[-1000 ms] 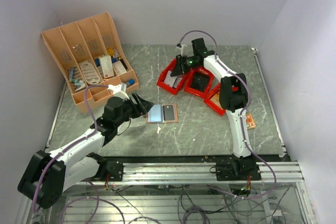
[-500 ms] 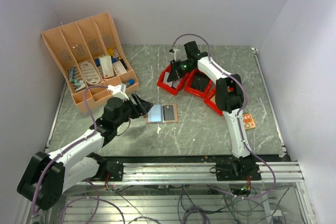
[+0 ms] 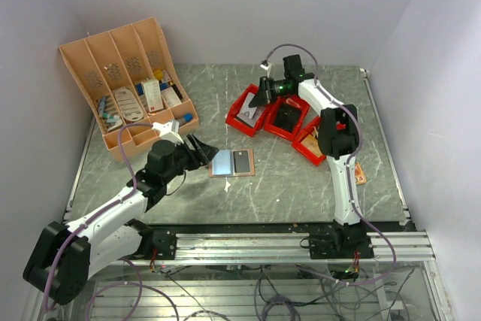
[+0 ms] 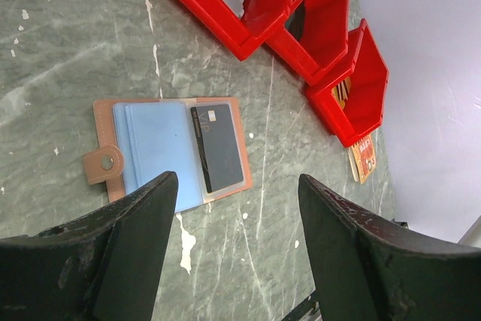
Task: Put the credit cards into the card holder
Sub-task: Adjust the credit card in the storage box.
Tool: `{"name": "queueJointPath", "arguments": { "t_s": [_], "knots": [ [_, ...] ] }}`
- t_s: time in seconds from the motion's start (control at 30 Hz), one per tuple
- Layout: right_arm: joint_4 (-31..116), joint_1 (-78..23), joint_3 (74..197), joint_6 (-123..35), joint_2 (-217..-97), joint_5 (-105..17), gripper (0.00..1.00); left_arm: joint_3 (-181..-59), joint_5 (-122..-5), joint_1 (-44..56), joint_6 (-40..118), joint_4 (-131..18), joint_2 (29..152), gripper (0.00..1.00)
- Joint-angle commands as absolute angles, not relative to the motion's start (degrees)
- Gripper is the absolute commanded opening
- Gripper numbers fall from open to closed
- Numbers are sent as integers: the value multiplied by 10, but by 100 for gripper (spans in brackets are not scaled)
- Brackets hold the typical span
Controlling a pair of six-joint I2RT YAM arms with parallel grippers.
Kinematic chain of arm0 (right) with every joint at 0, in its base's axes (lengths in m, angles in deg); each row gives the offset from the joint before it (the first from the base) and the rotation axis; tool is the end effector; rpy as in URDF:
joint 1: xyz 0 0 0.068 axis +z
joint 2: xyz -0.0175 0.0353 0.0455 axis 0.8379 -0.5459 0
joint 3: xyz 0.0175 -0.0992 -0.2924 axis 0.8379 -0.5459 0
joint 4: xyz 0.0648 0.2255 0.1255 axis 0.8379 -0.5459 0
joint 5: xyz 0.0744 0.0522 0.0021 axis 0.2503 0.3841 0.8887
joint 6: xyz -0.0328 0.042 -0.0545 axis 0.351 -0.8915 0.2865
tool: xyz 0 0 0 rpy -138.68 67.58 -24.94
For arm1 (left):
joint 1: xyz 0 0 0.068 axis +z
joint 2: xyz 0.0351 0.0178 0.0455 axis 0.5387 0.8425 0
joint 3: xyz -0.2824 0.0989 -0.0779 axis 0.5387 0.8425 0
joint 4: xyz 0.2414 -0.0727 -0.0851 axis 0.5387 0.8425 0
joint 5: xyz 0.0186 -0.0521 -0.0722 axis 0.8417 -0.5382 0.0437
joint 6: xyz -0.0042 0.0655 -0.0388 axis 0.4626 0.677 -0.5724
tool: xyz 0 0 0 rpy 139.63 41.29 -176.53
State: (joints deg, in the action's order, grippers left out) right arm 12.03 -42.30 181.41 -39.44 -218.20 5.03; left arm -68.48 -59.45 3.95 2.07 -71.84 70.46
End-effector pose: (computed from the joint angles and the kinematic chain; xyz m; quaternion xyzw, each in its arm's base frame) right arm 0.5486 0.1987 0.1774 -0.2423 0.8122 0.4838 0.2180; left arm 0.1912 -0.1101 0.2266 -0.1164 0.7984 -0.3920 0.4420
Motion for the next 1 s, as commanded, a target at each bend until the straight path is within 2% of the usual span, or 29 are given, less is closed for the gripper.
{"name": "queueJointPath", "arguments": {
  "t_s": [0.0, 0.1, 0.2, 0.3, 0.5, 0.6, 0.83, 0.97],
  "knots": [
    [143, -437, 1789, -425, -2160, 99, 12, -686, -585, 43, 24, -725, 704, 76],
    [157, -441, 1777, -441, -2161, 112, 17, -688, -584, 43, 24, -724, 706, 76],
    [161, -442, 1776, -448, -2166, 111, 16, -690, -584, 43, 25, -721, 705, 76],
    [160, -442, 1779, -450, -2171, 107, 10, -691, -583, 43, 25, -718, 705, 76],
    [165, -442, 1780, -456, -2174, 104, 13, -691, -583, 43, 26, -718, 705, 76],
    [162, -442, 1783, -454, -2175, 101, 3, -692, -584, 43, 26, -717, 707, 76],
    [154, -442, 1800, -431, -2169, 70, 0, -693, -584, 43, 28, -715, 705, 76],
    [146, -441, 1821, -369, -2138, -8, 0, -694, -583, 43, 28, -711, 701, 76]
  ]
}}
